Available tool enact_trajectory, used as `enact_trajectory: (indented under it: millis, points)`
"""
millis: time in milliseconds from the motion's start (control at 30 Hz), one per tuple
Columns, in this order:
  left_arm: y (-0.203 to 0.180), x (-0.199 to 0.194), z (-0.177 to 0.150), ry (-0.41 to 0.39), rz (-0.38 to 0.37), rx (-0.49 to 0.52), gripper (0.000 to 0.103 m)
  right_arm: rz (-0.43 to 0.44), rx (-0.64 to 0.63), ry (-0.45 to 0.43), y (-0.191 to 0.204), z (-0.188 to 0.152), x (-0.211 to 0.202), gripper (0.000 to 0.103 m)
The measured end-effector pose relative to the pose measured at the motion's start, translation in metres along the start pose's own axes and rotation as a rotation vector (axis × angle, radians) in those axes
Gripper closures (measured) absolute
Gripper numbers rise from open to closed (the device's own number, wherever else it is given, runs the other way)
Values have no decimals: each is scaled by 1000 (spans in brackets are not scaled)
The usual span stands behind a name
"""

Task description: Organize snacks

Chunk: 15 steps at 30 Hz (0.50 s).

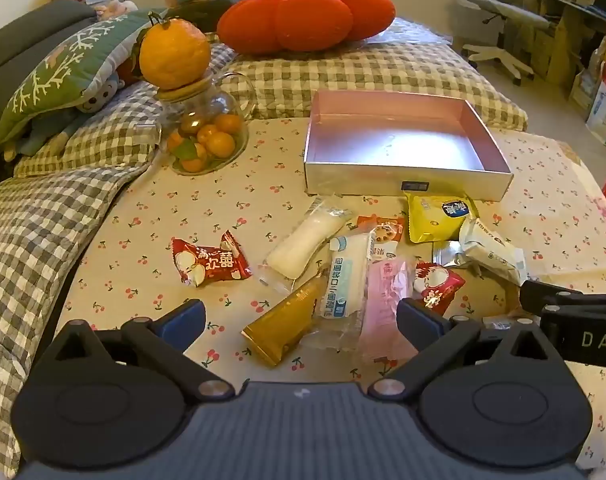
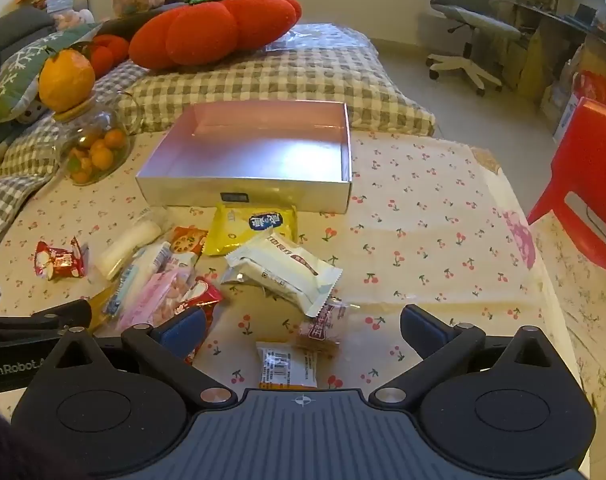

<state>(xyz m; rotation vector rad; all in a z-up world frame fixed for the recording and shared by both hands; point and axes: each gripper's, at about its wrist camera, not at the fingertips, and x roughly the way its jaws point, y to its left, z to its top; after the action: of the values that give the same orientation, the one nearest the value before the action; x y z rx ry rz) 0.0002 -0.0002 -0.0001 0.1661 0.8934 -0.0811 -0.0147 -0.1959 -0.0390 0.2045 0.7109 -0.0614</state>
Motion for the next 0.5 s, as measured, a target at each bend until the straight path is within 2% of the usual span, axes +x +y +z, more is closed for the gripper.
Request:
enact_trajectory:
  millis: [500]
  points:
    - [8,0,0,-9,13,-4,1,-5,20,8,2,-1,4,0]
